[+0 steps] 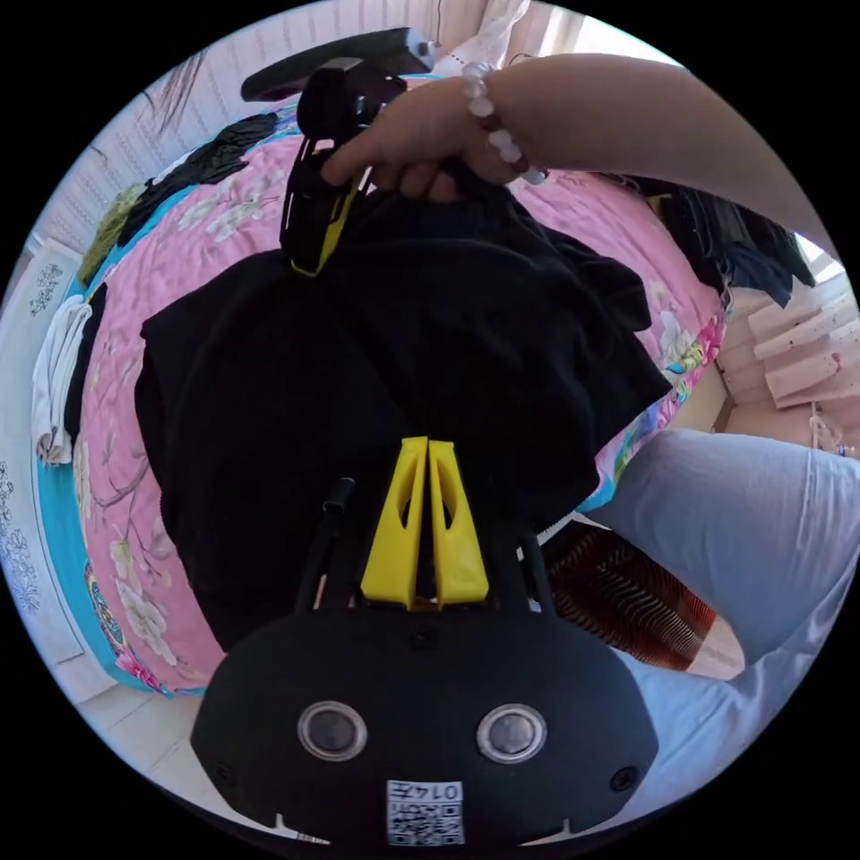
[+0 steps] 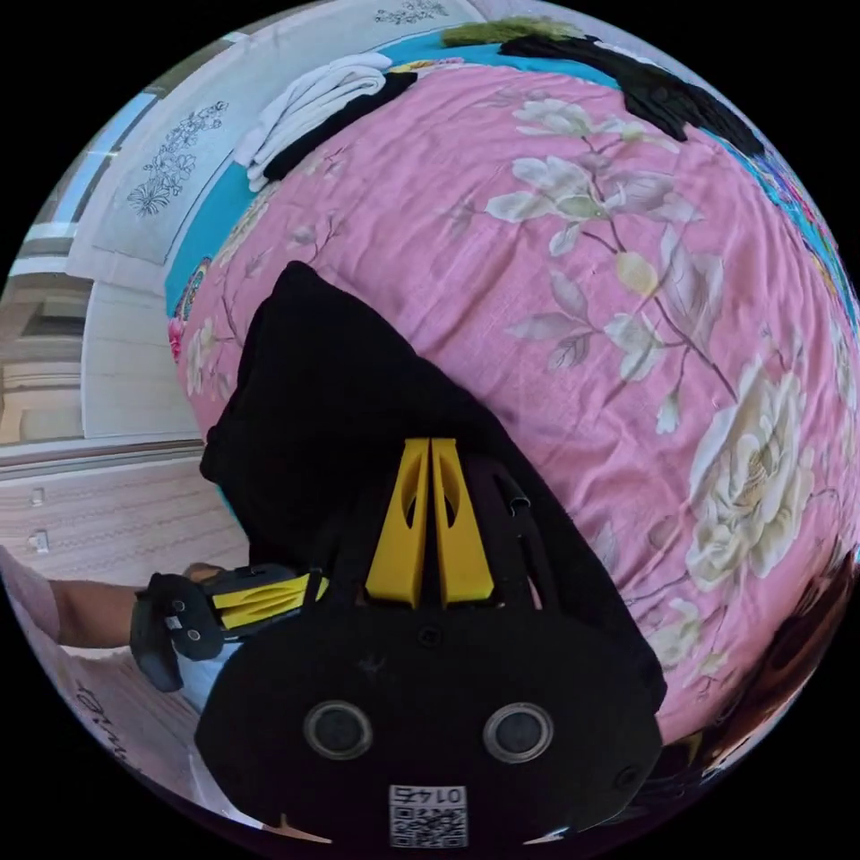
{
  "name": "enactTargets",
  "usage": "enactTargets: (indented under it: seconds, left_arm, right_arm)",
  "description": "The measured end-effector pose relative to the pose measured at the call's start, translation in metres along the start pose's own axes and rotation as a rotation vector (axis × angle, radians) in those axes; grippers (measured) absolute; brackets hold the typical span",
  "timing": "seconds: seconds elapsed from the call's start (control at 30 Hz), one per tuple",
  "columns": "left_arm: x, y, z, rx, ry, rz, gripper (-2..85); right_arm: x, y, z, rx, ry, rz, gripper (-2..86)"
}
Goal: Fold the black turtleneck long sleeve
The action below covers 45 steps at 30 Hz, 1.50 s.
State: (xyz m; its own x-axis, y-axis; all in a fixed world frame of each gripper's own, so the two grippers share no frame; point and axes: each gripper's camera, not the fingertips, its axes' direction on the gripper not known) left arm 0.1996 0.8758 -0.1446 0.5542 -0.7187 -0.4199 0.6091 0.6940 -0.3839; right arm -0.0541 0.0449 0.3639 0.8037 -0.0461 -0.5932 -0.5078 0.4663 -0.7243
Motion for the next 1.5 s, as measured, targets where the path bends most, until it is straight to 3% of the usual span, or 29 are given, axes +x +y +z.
enactTargets:
  seconds: [0.07, 0.17, 0.23, 0.27, 0.4, 0.47, 0.6, 0.83, 0.97, 1.07, 1.17, 1.3, 1.37, 1.5]
  left_arm:
    - [0.004, 0.005, -0.014, 0.036, 0.063, 0.004, -1.0]
    - [0.011, 0.015, -0.016, 0.072, 0.099, -0.001, -0.9]
    - [0.019, 0.017, 0.011, -0.046, 0.141, 0.026, -0.9]
    - [0.021, 0.022, 0.015, 0.007, 0.14, 0.03, -0.9]
    - [0.028, 0.028, -0.001, 0.041, 0.162, 0.032, 0.3]
    - [0.038, 0.03, -0.012, 0.101, 0.177, 0.08, 2.6]
    - [0.071, 0.029, -0.019, 0.215, 0.262, 0.214, 9.6]
    - [0.117, 0.015, -0.003, 0.222, 0.239, 0.303, 16.7]
    - [0.136, 0.001, 0.013, 0.173, 0.244, 0.329, 18.8]
    - [0.139, -0.008, 0.016, 0.157, 0.263, 0.298, 17.0]
    - [0.131, -0.012, 0.016, 0.15, 0.202, 0.215, 8.0]
    - [0.113, -0.02, 0.015, 0.104, 0.22, 0.113, 1.1]
    - [0.114, -0.021, 0.014, 0.105, 0.194, 0.137, 0.3]
    - [0.118, -0.019, 0.01, 0.123, 0.134, 0.168, -0.4]
  right_arm:
    - [0.008, -0.002, -0.014, -0.019, -0.06, -0.027, -0.6]
    - [0.006, -0.003, -0.038, 0.113, 0.04, -0.045, -0.4]
    - [0.012, -0.014, -0.021, 0.058, 0.068, -0.031, -0.4]
    - [0.018, -0.022, 0.005, -0.04, 0.088, -0.037, -0.4]
    - [0.035, -0.012, -0.003, 0.052, 0.008, -0.006, -0.3]
    - [0.051, 0.031, -0.034, 0.198, -0.088, 0.045, -0.1]
    - [0.077, 0.128, -0.044, 0.216, -0.297, 0.204, 0.8]
    - [0.097, 0.274, 0.004, 0.067, -0.313, 0.563, 8.5]
    - [0.109, 0.28, 0.044, 0.008, -0.463, 0.59, 3.6]
    - [0.111, 0.282, 0.035, 0.104, -0.551, 0.558, 1.9]
    - [0.107, 0.278, 0.014, 0.2, -0.713, 0.408, 1.6]
    - [0.117, 0.281, -0.001, 0.174, -0.625, 0.302, 2.4]
    - [0.146, 0.292, -0.014, 0.326, -0.609, 0.357, 4.0]
    - [0.198, 0.287, -0.012, 0.476, -0.541, 0.489, 16.6]
